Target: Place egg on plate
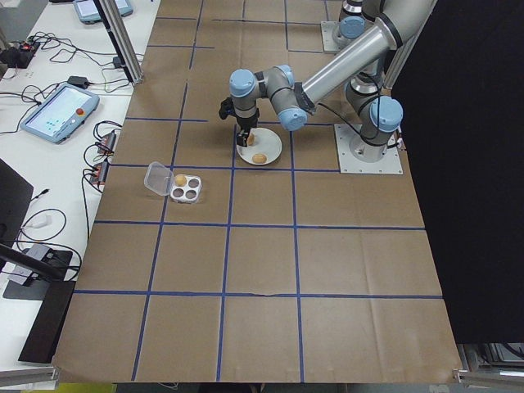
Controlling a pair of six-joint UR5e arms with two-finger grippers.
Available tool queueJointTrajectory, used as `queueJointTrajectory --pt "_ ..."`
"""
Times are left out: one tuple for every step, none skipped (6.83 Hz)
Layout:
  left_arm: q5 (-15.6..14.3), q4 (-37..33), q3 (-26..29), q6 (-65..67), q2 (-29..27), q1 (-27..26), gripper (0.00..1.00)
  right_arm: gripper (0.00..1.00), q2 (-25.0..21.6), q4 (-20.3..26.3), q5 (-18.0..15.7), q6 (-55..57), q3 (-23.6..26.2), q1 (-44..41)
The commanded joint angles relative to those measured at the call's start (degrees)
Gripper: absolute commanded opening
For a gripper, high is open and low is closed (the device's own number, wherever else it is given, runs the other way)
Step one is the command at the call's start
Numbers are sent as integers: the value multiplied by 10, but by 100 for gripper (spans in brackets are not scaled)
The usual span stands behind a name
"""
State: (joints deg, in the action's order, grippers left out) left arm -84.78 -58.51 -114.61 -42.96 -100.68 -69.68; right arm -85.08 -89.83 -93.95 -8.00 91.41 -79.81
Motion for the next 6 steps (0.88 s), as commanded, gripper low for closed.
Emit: queueJointTrajectory --pt "5 -6 76 21 -30 36 99 100 0 0 0 0 0 0" --pt "7 -6 122 37 -68 62 99 100 0 0 0 0 0 0" --pt "6 -6 179 38 -117 70 99 100 0 0 0 0 0 0" --pt "4 -6 227 85 -165 71 99 100 0 0 0 0 0 0" --pt "-3 -6 278 142 -201 72 99 100 0 0 0 0 0 0" --pt "-5 -8 319 167 -236 71 99 100 0 0 0 0 0 0"
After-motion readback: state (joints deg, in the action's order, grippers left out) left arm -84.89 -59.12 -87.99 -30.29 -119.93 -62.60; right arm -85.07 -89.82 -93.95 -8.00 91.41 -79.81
